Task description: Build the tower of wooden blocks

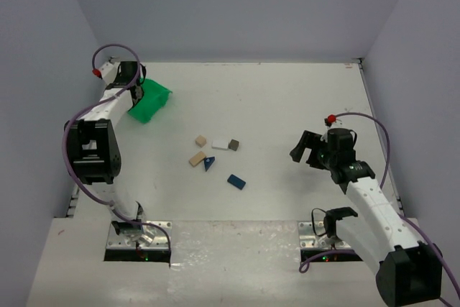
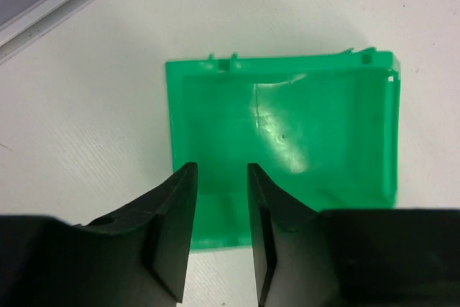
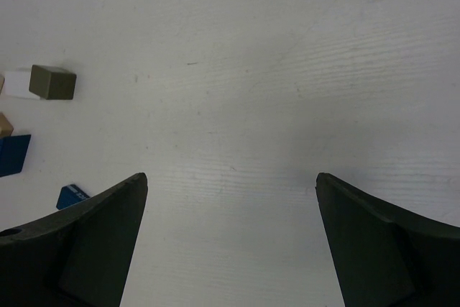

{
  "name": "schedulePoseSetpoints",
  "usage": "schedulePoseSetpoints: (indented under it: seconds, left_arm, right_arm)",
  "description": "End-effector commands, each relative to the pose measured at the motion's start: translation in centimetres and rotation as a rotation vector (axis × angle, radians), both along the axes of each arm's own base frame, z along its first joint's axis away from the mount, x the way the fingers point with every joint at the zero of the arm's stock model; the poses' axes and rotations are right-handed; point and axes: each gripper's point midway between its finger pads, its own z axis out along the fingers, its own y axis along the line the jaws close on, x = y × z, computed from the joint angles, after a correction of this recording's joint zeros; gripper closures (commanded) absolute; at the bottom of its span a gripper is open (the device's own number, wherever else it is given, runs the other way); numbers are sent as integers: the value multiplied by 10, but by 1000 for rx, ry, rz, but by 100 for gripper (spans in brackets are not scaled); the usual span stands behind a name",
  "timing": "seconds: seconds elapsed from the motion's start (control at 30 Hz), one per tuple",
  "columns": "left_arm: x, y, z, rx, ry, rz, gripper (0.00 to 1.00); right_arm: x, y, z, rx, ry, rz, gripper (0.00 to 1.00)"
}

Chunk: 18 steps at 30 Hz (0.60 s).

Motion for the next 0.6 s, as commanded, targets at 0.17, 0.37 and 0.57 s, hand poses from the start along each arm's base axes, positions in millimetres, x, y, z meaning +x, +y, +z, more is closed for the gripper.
schedulePoseSetpoints:
  seconds: [0.17, 0.37, 0.57]
  left_arm:
    - [12, 2, -6, -28, -28, -27, 59]
    - [16, -2, 40, -13, -127, -79, 11]
    - [-3, -14, 110, 0, -281, -155, 0]
  right_arm:
    - [12, 21, 28, 39, -89, 132, 1]
    - [13, 40, 47, -39, -145, 274, 1]
    - [19, 80, 63, -132, -190, 484, 1]
